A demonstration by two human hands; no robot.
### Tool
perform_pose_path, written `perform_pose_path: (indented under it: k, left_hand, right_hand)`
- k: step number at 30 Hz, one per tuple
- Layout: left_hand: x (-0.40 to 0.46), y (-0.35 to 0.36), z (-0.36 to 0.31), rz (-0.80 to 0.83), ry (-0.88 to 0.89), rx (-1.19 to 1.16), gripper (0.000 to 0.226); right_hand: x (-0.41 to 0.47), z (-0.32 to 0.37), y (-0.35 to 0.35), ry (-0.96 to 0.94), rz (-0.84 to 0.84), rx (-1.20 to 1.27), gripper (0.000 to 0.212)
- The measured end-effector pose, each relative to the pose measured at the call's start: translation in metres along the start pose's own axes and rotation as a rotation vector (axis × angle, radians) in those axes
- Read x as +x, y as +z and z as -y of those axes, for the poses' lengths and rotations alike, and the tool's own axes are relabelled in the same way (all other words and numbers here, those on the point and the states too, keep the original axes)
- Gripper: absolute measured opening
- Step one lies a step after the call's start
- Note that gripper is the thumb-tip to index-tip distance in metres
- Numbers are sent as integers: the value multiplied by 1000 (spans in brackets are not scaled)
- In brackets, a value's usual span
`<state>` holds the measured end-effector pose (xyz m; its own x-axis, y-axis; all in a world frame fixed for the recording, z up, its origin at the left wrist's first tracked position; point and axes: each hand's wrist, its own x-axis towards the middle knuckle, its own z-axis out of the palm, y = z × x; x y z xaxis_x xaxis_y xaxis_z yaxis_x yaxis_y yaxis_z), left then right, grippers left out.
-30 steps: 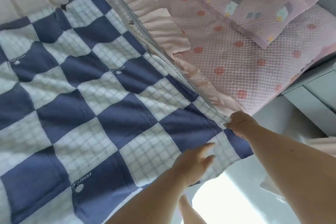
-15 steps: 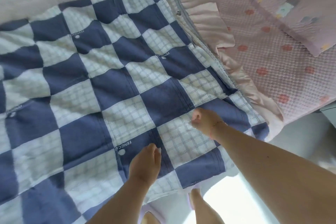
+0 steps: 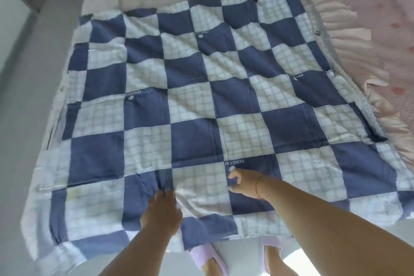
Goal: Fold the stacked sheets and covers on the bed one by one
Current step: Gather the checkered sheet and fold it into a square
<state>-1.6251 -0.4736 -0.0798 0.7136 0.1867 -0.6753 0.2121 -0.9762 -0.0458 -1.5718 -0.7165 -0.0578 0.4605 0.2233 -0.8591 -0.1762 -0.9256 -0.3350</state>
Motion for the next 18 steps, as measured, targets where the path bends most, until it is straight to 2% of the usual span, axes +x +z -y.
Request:
perform_pose_path:
  k: [3, 5, 7, 9, 13, 18]
  left_hand:
    - [10, -10, 35, 113, -6, -68, 41]
    - [13, -20, 56, 91, -40, -161, 43]
    - [13, -28, 87, 30, -104, -262, 39]
    - [12, -33, 121, -29, -150, -271, 38]
    - [18, -34, 209, -87, -283, -345, 56]
    - [26, -32, 276, -100, -413, -455, 51]
  right_hand:
    - [4, 44, 3, 13, 167, -191, 44]
    - [10, 69, 8, 15, 107, -176, 43]
    - [23, 96, 14, -15, -60, -86, 44]
    - [39, 120, 19, -69, -147, -33, 54]
    - [69, 184, 35, -149, -93, -142, 72]
    - [89, 229, 56, -147, 11, -397, 77]
